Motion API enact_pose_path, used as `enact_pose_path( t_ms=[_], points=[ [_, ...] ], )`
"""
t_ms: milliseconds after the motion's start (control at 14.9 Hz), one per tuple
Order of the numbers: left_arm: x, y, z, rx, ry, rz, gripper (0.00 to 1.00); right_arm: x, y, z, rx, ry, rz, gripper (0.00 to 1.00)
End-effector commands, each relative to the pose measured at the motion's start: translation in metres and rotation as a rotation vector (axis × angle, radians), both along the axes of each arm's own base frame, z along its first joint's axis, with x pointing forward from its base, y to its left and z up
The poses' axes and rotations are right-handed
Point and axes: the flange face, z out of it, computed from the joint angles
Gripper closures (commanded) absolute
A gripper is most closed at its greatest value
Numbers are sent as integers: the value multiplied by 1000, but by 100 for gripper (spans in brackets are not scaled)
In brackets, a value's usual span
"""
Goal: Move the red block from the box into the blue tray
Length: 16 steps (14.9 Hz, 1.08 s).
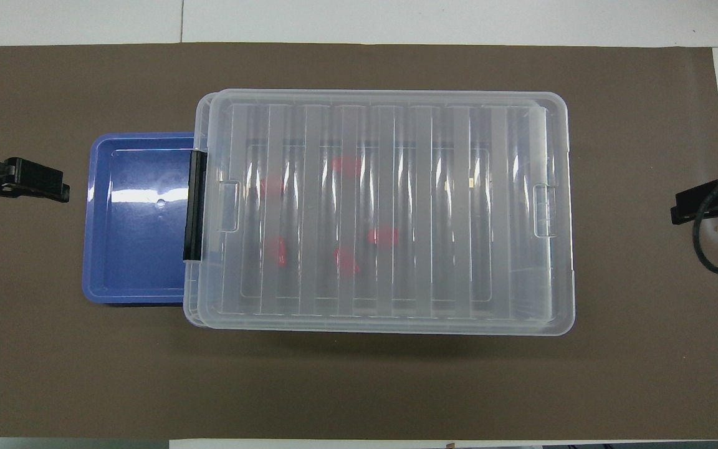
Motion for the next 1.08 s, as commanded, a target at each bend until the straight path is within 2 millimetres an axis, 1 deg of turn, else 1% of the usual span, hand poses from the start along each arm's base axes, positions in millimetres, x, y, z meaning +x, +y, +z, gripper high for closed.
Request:
enact_pose_path(
  t_ms=[0,202,336,538,605,672,739,874,1008],
  points=[
    [-6,3,1,-10,9,-4,0,4,1,2,1,-9,-4,0],
    [-6,3,1,-10,7,-4,0,4,1,1,3,-6,-10,0],
    [-6,3,1,-10,9,-2,0,4,-5,1,3,-6,-18,0],
    [-6,3,1,-10,7,-4,0,6,3,0,22,-11,40,0],
    [-6,3,1,-10,9,-4,0,13,13,5,76,-67,42,0],
    [-6,3,1,-10,7,-4,0,17,22,8,90,-104,47,0],
    [-6,3,1,-10,9,-4,0,21,25,4,90,-107,37,0],
    [-6,3,1,-10,9,-2,0,27,47,-2,86,-113,22,0],
    [-6,2,1,-10,9,-4,0,35,54,-15,78,-100,11,0]
  ],
)
